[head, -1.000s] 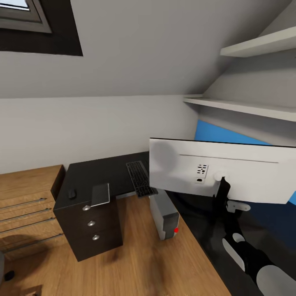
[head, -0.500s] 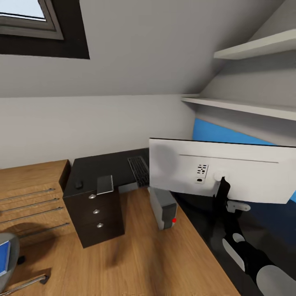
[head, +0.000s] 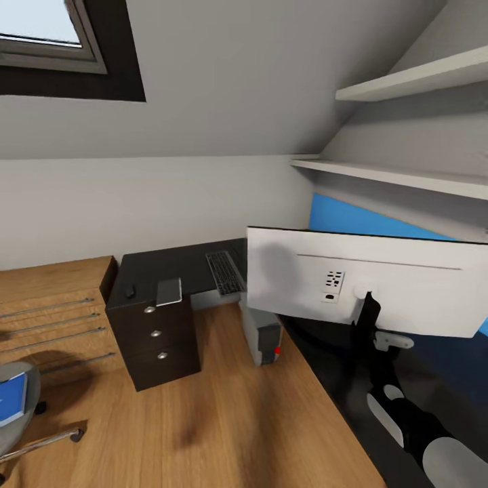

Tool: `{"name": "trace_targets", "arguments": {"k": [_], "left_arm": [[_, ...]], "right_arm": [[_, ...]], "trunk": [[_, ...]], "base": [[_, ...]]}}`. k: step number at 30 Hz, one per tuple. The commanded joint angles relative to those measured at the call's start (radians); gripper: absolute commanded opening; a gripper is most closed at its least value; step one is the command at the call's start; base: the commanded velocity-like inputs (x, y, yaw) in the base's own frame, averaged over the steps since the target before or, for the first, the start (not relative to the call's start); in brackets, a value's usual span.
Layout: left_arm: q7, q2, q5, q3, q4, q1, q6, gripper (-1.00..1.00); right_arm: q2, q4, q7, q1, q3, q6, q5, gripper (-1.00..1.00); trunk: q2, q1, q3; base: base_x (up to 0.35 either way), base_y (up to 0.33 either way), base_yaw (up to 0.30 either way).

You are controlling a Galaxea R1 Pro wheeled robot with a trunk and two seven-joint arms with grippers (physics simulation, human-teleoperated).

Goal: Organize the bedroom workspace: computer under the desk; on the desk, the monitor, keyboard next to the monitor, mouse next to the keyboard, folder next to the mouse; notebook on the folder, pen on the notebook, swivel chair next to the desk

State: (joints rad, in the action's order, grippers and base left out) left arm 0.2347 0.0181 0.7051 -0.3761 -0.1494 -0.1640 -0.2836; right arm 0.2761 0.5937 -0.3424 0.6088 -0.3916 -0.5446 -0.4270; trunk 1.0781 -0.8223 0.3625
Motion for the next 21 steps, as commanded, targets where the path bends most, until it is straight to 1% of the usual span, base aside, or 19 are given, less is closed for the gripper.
{"name": "trace_targets", "arguments": {"k": [1, 7, 17, 21], "left_arm": [[0.006, 0.000, 0.005, -0.009, -0.001, 0.000, -0.002, 1.00], [0.006, 0.000, 0.005, -0.008, -0.001, 0.000, -0.002, 1.00], [0.006, 0.000, 0.005, -0.008, -0.001, -0.001, -0.002, 1.00], [0.006, 0.000, 0.005, -0.008, -0.001, -0.001, -0.002, 1.00]], "right_arm": [[0.002, 0.002, -0.008, 0.002, -0.009, -0.005, 0.001, -1.00], [0.002, 0.003, -0.009, 0.002, -0.009, -0.005, 0.001, -1.00], [0.002, 0.003, -0.009, 0.002, -0.009, -0.005, 0.001, -1.00], [0.002, 0.003, -0.009, 0.002, -0.009, -0.006, 0.001, -1.00]], "trunk": [[0.001, 0.000, 0.000], [0.001, 0.000, -0.004], [0.001, 0.000, -0.005], [0.001, 0.000, -0.005]], "base": [[-0.262, -0.197, 0.077], [-0.229, -0.177, 0.118], [-0.027, -0.022, 0.037], [-0.001, -0.001, 0.138]]}}
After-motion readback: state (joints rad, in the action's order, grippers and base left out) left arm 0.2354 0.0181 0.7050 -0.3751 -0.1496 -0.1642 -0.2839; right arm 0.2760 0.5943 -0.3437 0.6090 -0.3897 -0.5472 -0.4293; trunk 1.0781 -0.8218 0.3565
